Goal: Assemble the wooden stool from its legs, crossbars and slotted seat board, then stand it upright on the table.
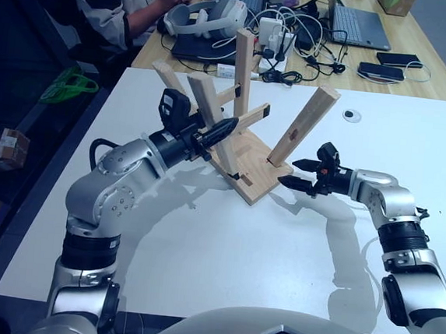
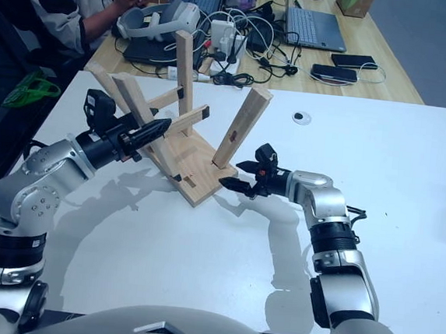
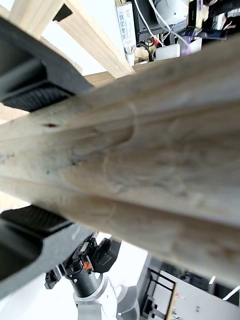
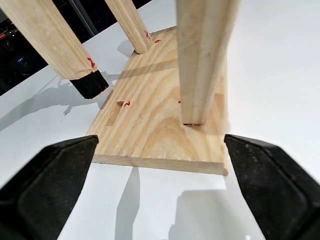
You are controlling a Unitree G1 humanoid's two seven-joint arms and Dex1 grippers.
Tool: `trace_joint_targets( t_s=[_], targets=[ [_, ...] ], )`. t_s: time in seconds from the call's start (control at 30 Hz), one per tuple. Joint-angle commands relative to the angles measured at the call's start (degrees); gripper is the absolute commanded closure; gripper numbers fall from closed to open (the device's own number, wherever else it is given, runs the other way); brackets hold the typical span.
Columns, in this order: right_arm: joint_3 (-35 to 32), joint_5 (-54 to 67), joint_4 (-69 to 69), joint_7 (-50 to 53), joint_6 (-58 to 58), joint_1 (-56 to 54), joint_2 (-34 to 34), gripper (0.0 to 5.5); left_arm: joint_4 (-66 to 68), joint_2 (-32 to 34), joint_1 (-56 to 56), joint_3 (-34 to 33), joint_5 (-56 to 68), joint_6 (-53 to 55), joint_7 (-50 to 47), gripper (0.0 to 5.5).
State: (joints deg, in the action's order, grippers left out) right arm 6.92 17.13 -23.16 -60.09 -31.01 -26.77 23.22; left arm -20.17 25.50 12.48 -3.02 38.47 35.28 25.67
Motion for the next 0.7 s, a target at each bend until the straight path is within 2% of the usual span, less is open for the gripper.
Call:
trace_joint_targets(
  t_s=[0.03,0.27,0.5,0.7],
  targets=[
    [-1.61,1.31,2.44,-0.22,-2.53,0.47,1.86,0.78,-1.49,-3.25,-0.43,0.59,-2.14,-3.44,-1.01,3.45],
    [-3.22,2.92,3.38,-1.76,-5.63,-1.64,4.65,0.78,-2.6,-4.92,-1.39,3.08,-8.18,-8.49,-1.45,3.45],
    [-6.93,5.32,1.62,-5.05,-9.71,-5.96,10.68,0.78,-3.65,-7.94,-5.55,6.16,-14.04,-13.92,-3.01,3.45],
    [-7.29,5.6,-0.25,-8.22,-11.78,-8.91,14.56,0.78,-1.39,-11.85,-6.88,8.23,-18.19,-19.21,-4.61,3.45]
  ],
)
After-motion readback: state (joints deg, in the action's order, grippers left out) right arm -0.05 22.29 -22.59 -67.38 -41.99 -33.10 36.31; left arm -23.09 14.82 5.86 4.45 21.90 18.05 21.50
